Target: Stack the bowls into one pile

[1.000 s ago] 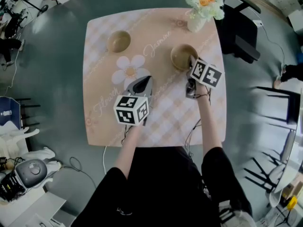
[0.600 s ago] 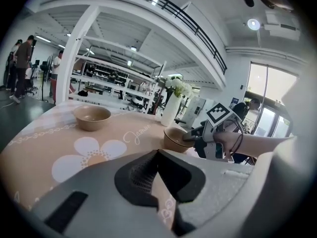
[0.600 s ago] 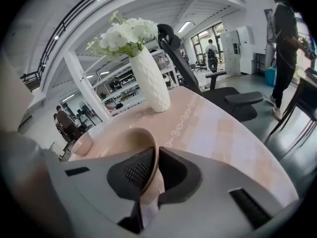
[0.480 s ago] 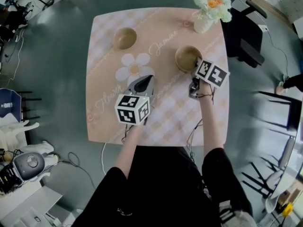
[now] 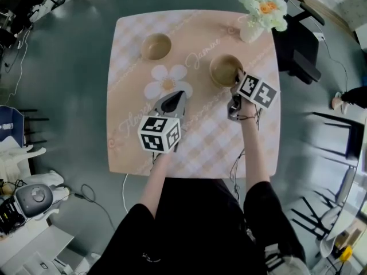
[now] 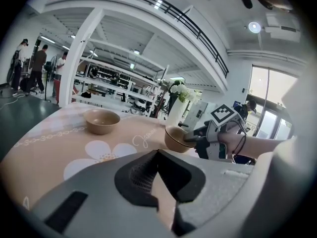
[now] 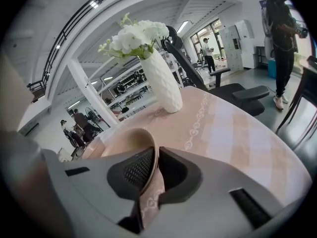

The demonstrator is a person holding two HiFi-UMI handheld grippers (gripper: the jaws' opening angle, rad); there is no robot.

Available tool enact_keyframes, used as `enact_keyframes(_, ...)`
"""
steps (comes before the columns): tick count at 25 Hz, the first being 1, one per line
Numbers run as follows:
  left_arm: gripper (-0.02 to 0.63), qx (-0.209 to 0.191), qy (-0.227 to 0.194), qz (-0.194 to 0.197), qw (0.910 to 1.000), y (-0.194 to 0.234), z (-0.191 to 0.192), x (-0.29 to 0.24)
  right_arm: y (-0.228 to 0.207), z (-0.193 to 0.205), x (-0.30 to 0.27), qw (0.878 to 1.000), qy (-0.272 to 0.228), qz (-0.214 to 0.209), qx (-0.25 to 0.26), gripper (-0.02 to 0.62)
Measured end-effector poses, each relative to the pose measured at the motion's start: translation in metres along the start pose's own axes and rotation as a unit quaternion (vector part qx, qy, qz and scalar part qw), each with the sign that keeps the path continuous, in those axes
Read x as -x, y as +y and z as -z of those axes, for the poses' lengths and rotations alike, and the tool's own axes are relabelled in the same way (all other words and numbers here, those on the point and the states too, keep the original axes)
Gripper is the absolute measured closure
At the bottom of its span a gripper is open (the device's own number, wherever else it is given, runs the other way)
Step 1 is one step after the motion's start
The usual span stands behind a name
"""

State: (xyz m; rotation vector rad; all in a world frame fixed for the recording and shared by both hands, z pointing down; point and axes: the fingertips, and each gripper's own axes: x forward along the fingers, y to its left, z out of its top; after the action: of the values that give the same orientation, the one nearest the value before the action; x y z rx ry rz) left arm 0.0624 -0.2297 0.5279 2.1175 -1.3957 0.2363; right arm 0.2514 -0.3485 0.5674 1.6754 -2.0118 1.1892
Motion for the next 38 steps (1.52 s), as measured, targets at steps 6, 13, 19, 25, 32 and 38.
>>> enact_keyframes(6, 0.609, 0.006, -0.009, -0.006, 0.9999, 0.020, -0.008, 0.012, 0.034, -0.004, -0.001, 0.999, -0.020, -0.038, -0.015, 0.581)
enact_keyframes(13, 0.609, 0.013, -0.024, -0.024, 0.9993, 0.050, -0.016, 0.025, 0.072, -0.005, -0.009, 0.997, -0.030, -0.067, -0.017, 0.581)
enact_keyframes(19, 0.609, 0.017, -0.040, -0.036, 0.9984, 0.076, -0.029, 0.039, 0.113, -0.009, -0.019, 0.995, -0.038, -0.093, -0.005, 0.581)
enact_keyframes(25, 0.609, 0.020, -0.050, -0.049, 0.9973, 0.104, -0.036, 0.047, 0.153, -0.011, -0.033, 0.992, -0.042, -0.115, 0.018, 0.581)
enact_keyframes(32, 0.609, 0.029, -0.061, -0.063, 0.9957, 0.132, -0.046, 0.051, 0.193, -0.011, -0.051, 0.989, -0.045, -0.133, 0.042, 0.581)
enact_keyframes(38, 0.609, 0.039, -0.066, -0.071, 0.9945, 0.150, -0.046, 0.052, 0.219, -0.006, -0.068, 0.986, -0.046, -0.144, 0.072, 0.581)
